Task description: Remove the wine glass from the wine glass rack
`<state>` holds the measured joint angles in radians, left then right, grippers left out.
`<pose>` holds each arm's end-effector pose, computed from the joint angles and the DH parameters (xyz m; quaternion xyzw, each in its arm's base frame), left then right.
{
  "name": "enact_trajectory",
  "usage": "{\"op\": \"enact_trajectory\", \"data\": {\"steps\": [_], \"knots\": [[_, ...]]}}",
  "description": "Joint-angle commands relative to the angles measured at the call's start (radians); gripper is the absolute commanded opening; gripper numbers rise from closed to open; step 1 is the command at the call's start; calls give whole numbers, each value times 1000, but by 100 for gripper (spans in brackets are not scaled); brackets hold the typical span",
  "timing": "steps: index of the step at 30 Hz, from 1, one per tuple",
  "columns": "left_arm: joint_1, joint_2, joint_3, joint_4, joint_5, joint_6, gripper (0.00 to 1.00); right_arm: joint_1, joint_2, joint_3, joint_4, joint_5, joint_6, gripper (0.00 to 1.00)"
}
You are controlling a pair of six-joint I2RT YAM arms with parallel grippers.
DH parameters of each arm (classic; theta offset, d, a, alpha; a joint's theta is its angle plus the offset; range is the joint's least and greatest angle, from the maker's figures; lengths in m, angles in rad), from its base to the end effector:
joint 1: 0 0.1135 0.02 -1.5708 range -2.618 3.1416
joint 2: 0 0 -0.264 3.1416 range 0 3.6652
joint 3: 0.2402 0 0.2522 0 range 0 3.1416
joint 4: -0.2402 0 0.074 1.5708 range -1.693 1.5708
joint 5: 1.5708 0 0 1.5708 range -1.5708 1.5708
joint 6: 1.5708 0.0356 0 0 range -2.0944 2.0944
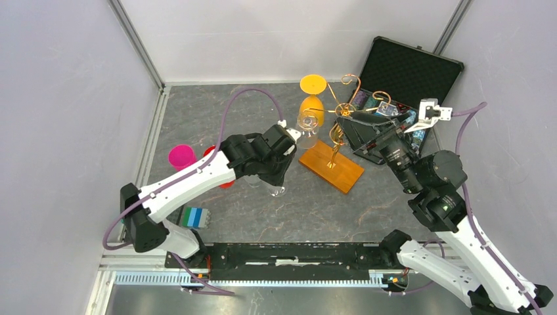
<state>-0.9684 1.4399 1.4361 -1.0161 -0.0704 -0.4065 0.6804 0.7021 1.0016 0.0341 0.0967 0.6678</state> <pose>0.1653 -0.2359 0.3410 0.2575 0.9267 -0.1463 0.2316 0.1096 0.0843 0.4494 0.0357 0.5795 0.4860 0.6532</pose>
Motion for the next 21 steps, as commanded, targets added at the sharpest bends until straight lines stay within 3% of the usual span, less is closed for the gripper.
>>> {"op": "enact_trajectory", "data": {"steps": [1,11,21], "knots": [[-14,29,3,40,-63,-29,12,2,-18,9,-8,38,-25,84],[-16,53,-66,103,-66,-34,16,3,-22,13,-26,59,-25,84],[-15,18,-75,140,-100,-30,41,3,-16,12,-30,50,-12,84]]}}
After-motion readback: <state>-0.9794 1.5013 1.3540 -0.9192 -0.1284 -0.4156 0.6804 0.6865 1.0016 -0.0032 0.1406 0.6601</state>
